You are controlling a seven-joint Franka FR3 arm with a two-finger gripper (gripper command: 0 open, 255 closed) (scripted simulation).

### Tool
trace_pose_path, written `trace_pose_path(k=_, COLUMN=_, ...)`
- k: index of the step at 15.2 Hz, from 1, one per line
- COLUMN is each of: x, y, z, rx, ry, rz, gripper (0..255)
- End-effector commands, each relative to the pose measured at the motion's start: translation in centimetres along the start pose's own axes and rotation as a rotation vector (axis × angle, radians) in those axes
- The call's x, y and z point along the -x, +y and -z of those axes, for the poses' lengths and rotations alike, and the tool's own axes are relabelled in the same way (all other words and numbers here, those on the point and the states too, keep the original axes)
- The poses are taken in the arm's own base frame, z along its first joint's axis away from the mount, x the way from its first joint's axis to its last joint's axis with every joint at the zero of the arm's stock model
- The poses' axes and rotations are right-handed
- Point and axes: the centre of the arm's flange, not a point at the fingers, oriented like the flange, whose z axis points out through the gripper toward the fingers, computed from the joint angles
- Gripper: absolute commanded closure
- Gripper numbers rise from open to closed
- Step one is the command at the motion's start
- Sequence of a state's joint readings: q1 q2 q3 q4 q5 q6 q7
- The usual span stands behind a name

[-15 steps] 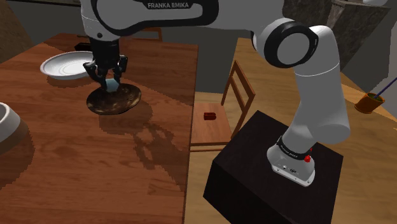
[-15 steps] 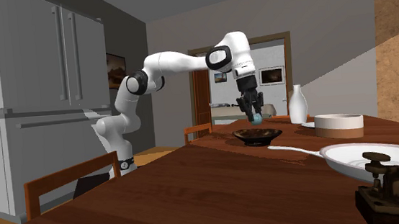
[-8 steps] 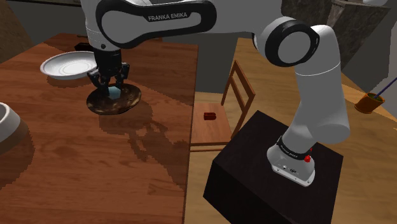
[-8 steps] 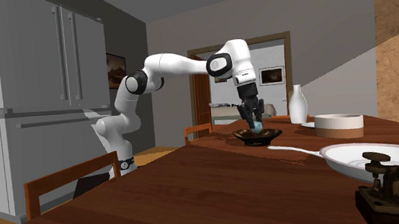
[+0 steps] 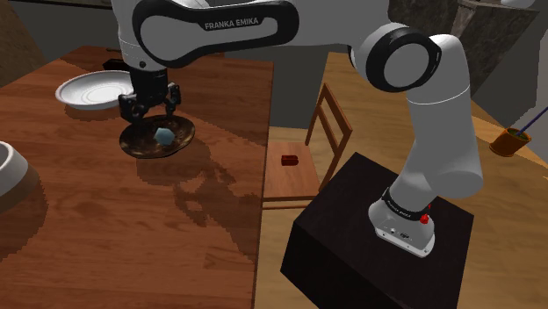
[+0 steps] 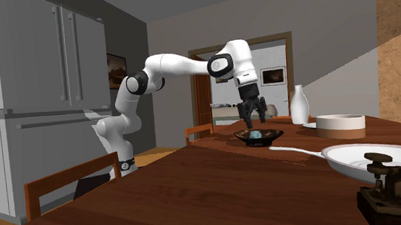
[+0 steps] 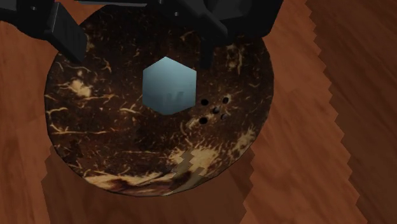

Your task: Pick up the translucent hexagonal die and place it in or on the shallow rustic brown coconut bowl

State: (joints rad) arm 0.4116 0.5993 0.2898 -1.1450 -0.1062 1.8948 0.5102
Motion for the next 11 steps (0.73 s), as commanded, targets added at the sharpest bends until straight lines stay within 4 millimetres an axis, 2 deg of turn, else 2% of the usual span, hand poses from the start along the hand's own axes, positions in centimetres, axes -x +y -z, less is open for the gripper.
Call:
trace_pose_path(k=1, x=0.0, y=0.0, z=0.0, rx=0.0, ry=0.0, rz=0.0, gripper=0)
trace_pose_path(k=3, x=0.0, y=0.0, z=0.0, rx=0.0, ry=0.0, rz=0.0, gripper=0)
trace_pose_path(k=7, x=0.0, y=0.0, z=5.0, rx=0.0, ry=0.0, rz=0.0, gripper=0)
trace_pose_path(k=11, x=0.0, y=0.0, z=5.0, rx=0.0, ry=0.0, rz=0.0, gripper=0)
